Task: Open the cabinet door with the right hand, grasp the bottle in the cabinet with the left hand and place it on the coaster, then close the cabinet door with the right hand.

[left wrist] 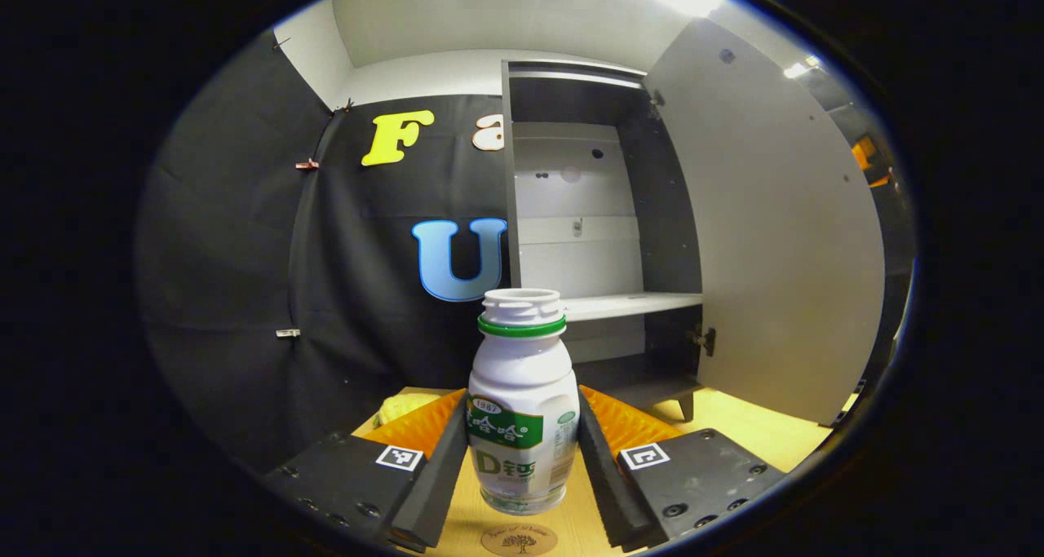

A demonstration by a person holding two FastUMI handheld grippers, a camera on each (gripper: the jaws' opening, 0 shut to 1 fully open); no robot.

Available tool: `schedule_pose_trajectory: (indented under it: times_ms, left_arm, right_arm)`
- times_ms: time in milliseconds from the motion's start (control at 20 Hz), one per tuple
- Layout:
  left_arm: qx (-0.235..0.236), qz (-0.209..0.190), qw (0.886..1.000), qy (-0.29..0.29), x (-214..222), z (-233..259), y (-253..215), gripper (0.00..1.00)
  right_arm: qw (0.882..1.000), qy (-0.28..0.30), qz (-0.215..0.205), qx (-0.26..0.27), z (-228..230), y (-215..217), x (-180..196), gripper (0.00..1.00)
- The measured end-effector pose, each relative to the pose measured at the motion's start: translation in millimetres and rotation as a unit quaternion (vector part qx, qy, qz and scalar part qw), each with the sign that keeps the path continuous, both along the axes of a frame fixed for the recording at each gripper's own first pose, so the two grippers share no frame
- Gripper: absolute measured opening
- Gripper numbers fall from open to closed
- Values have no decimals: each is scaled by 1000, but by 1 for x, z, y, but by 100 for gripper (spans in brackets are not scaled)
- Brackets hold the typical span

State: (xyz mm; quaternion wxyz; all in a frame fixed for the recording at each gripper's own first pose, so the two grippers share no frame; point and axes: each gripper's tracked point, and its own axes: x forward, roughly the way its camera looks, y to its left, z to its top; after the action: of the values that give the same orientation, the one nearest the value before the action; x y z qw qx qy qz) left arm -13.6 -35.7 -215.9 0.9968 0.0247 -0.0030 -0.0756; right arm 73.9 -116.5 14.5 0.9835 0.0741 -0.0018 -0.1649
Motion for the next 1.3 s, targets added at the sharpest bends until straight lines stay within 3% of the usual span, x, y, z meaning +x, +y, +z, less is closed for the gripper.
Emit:
schedule_pose_trajectory:
  times_ms: [200,450,800,1150,1300]
  left_arm:
    - [-28,-5,999,22,-6,-39,1,74]
    - [-22,-3,999,30,2,-83,11,74]
    - [-38,-4,998,57,10,-145,21,74]
    - [-40,-14,997,59,9,-156,22,75]
    - [-43,-16,997,69,9,-156,19,90]
  right_arm:
    - [1000,-7,-20,5,12,0,-5,98]
    - [999,5,-41,31,5,-8,-15,98]
    - [996,22,-84,24,-7,-28,-35,98]
    - [995,33,-87,21,-11,-22,-32,98]
    - [996,31,-81,22,-9,-19,-31,98]
